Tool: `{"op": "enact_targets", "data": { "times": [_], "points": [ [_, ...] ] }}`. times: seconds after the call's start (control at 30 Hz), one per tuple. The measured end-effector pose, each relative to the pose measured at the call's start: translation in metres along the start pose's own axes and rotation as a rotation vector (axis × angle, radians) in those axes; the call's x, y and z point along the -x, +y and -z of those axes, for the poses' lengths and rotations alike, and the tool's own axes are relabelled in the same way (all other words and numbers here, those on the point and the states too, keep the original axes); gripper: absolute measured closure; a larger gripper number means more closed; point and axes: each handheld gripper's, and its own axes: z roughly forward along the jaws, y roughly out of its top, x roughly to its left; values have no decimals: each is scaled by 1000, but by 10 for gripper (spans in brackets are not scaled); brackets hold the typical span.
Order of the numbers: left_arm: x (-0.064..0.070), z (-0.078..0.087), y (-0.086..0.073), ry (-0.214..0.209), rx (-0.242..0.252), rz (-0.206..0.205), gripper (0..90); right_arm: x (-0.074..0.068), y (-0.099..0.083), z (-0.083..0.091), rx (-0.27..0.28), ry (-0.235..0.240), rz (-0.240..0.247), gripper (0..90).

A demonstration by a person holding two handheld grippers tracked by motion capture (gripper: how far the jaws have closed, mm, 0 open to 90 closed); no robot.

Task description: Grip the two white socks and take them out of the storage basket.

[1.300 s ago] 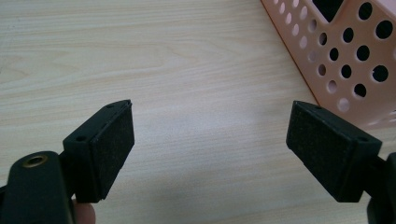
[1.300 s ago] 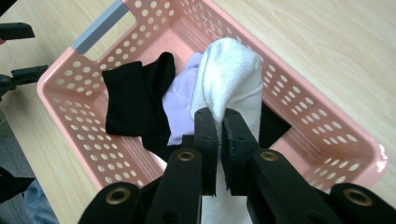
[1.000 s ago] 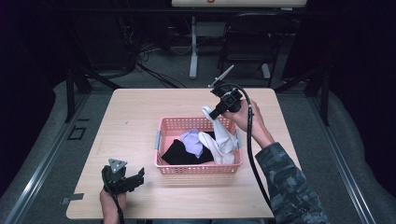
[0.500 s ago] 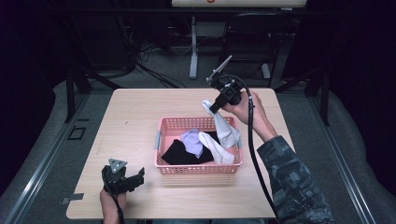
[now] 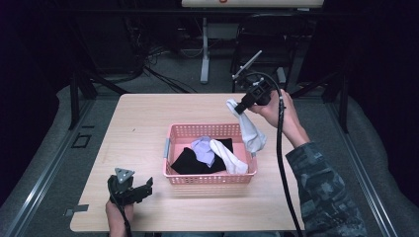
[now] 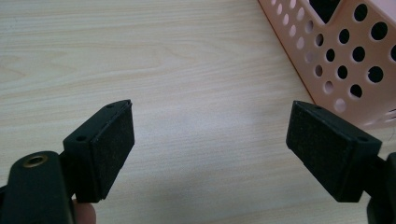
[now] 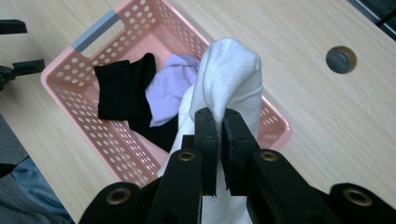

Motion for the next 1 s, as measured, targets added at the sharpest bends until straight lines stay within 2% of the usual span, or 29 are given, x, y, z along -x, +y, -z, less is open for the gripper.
{"op": "enact_targets", "data": {
  "times": [0.47,0.8,1.0],
  "points": [
    [1,0,0,4,-1,-2,154,31,-40,9,-13,-30,-69,859],
    [1,0,0,1,-1,-1,154,56,-70,-2,-45,-45,-134,860],
    [1,-1,0,1,-1,0,154,65,-82,-11,-71,-58,-161,859]
  ]
}}
